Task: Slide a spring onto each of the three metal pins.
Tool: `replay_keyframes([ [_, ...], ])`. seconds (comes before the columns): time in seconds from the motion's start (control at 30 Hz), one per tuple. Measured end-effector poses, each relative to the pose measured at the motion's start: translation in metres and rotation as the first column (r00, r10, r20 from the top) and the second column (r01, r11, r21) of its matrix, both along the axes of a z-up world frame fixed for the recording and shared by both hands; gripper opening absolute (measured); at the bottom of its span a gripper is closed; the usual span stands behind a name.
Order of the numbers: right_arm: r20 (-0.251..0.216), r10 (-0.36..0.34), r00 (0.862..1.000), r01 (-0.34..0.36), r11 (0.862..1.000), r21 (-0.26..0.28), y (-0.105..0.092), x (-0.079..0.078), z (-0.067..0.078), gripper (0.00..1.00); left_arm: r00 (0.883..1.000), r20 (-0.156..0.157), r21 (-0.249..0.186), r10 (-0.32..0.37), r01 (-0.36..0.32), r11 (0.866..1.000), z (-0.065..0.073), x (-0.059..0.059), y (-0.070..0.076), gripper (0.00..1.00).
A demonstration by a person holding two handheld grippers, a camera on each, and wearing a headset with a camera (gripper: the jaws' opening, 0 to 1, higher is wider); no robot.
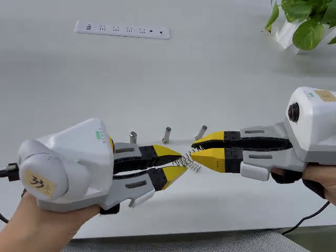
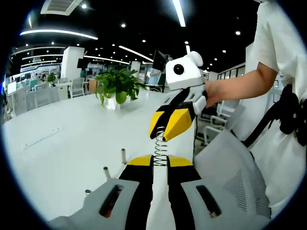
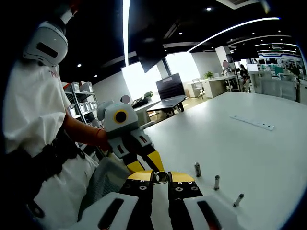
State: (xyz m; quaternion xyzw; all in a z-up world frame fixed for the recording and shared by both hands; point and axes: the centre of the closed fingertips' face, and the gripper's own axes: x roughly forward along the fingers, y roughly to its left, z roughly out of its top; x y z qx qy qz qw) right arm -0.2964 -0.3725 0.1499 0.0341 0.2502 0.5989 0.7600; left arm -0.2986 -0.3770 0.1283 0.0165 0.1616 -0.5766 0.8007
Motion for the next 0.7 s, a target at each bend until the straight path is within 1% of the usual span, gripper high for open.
replay_keyframes([
  [0.1, -0.001, 0.013, 1.0, -0.013, 1.0, -0.017, 0.002, -0.001, 0.0, 0.07, 1.0, -0.004, 0.002, -0.006, 0.006, 1.0, -0.001, -0.001, 0.0, 0.07],
  [0.37, 0.047, 0.064, 0.997, -0.06, 0.995, -0.083, 0.005, -0.004, -0.002, 0.07, 1.0, -0.013, 0.009, -0.018, 0.018, 1.0, -0.005, -0.003, 0.0, 0.07],
  [0.4, 0.057, 0.079, 0.995, -0.072, 0.992, -0.103, 0.005, -0.006, -0.002, 0.07, 1.0, -0.013, 0.012, -0.02, 0.02, 1.0, -0.005, -0.004, -0.001, 0.07],
  [0.53, 0.077, 0.114, 0.99, -0.103, 0.985, -0.142, 0.007, -0.008, -0.002, 0.07, 1.0, -0.014, 0.015, -0.026, 0.027, 1.0, -0.007, -0.005, -0.001, 0.07],
  [0.63, 0.093, 0.146, 0.985, -0.128, 0.976, -0.178, 0.008, -0.009, -0.003, 0.07, 0.999, -0.012, 0.02, -0.031, 0.031, 0.999, -0.007, -0.006, -0.001, 0.07],
  [0.7, 0.103, 0.173, 0.979, -0.149, 0.967, -0.204, 0.008, -0.011, -0.004, 0.07, 0.999, -0.013, 0.023, -0.033, 0.033, 0.999, -0.008, -0.007, -0.002, 0.07],
])
